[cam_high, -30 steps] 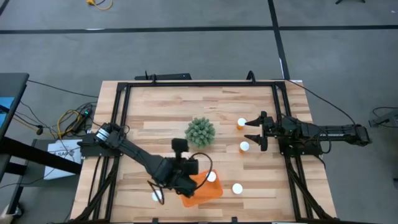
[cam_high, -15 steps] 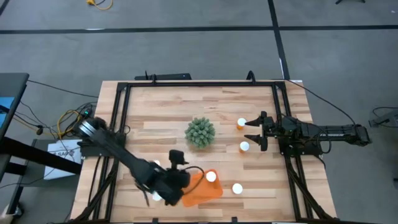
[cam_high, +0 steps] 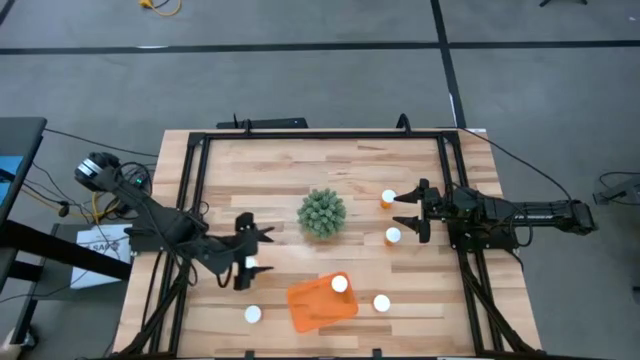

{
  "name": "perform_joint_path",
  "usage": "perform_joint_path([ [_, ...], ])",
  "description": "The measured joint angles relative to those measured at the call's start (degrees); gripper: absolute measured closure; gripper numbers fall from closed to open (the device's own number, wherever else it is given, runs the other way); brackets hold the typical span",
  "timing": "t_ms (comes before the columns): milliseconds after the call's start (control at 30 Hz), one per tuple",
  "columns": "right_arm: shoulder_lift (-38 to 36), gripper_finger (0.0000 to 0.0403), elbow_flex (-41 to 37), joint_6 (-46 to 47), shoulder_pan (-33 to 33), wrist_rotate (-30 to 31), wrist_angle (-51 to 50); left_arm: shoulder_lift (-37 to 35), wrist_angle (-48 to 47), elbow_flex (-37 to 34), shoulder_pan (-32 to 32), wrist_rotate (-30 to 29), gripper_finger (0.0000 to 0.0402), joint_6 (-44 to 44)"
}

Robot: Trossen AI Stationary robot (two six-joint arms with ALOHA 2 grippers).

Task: Pick and place pill bottles into a basket
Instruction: Put the orange pill bottle into the orange bin

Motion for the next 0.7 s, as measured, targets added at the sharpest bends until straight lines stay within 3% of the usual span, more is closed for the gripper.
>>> perform_joint_path([
  [333,0.0,0.0092,0.0,0.0,0.0,0.0,0.0,-2.9,-12.3,-5.9,-1.6,3.0,0.0079,-12.4],
  [533,0.0,0.0092,0.0,0.0,0.0,0.0,0.0,-2.9,-20.6,-6.0,-5.7,3.0,0.0079,-20.4],
  [700,0.0,0.0092,0.0,0.0,0.0,0.0,0.0,-2.5,-22.2,-6.1,-9.6,2.9,0.0079,-25.2],
])
